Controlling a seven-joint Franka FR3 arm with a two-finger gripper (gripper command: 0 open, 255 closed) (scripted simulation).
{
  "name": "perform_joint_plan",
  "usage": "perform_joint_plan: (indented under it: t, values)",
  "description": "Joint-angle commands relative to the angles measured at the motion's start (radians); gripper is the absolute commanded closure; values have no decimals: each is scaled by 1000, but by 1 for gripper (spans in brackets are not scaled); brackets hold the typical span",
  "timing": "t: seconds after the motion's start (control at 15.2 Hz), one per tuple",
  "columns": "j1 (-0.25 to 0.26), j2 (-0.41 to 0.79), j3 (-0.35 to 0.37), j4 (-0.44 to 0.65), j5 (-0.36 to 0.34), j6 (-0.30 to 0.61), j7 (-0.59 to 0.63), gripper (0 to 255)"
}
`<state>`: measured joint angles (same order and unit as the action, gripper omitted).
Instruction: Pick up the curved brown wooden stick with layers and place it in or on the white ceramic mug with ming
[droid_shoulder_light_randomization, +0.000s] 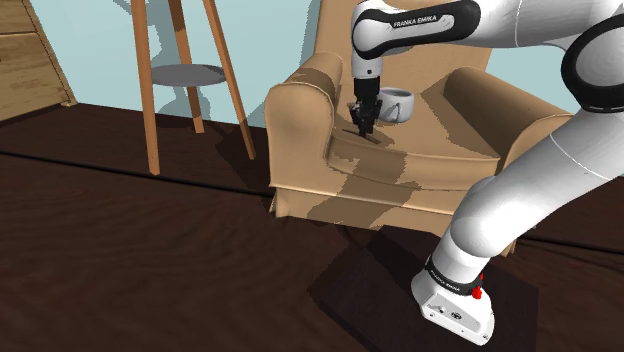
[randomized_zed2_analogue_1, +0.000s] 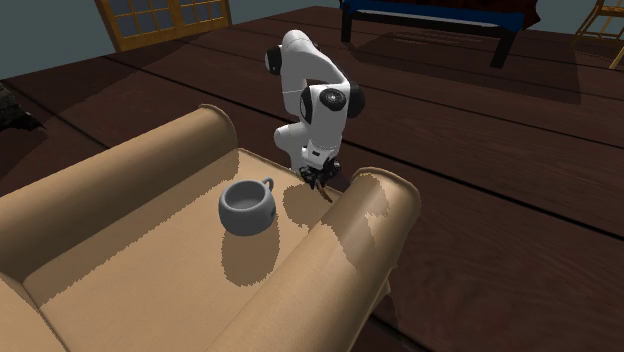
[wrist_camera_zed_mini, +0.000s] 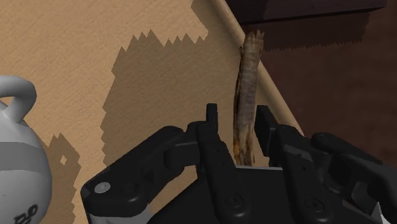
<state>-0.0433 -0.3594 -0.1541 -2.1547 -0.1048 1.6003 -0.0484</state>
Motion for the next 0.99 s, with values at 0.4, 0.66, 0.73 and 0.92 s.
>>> perform_joint_plan:
  t: [0.4,0.66,0.73,0.92]
  values:
    - [0,0,0,0,0,0,0,255]
    - [1,0,2,40,1,-40,-2,255]
    - [1,1,2,54,1,-54,-3,255]
    - [2,3,4,97,3,-94,-5,255]
